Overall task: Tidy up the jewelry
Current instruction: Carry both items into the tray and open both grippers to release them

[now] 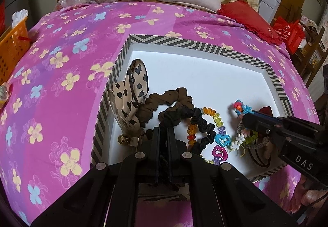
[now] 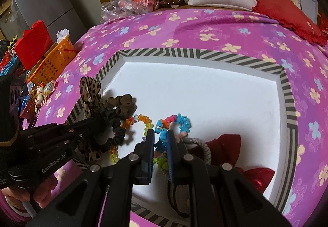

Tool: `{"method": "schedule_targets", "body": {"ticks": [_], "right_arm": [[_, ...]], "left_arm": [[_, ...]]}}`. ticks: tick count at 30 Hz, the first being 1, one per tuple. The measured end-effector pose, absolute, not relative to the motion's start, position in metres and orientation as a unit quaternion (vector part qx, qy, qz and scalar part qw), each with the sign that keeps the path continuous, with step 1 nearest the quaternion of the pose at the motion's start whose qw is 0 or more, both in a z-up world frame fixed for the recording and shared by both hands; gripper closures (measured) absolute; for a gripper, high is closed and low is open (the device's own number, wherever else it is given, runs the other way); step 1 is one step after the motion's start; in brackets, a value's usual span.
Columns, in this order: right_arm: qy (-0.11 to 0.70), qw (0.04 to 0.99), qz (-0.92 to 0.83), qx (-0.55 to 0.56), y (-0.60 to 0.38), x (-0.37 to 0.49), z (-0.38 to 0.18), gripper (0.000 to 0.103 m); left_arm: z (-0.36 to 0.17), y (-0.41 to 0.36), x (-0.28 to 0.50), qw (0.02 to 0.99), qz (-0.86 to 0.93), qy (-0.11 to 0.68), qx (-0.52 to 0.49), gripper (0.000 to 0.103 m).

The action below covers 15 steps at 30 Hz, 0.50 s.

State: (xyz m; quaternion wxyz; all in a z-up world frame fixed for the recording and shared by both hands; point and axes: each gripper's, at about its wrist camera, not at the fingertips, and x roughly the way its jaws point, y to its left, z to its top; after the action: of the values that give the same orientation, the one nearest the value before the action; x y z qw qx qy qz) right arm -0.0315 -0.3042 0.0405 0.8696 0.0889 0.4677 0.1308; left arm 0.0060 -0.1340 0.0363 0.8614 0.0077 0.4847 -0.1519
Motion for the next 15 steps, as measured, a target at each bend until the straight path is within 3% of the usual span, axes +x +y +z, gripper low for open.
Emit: {"method": "schedule_targets", "body": {"ticks": [9,15], "right_arm": [[0.474,0.866,0.136,0.09,-0.3007,-0.0347,0.0386,0.078],[0.47,0.867,0.136,0.092,-0.2994,-0.0404,0.0444,0.063]], "left_arm": [[0.0371,-0.1333,0.0041,0.864,-0.149,0.481,0.011,0.103],[0.0402,-0.133,0.0027,0.868,-0.14,0.477,0.014,0.103]]}}
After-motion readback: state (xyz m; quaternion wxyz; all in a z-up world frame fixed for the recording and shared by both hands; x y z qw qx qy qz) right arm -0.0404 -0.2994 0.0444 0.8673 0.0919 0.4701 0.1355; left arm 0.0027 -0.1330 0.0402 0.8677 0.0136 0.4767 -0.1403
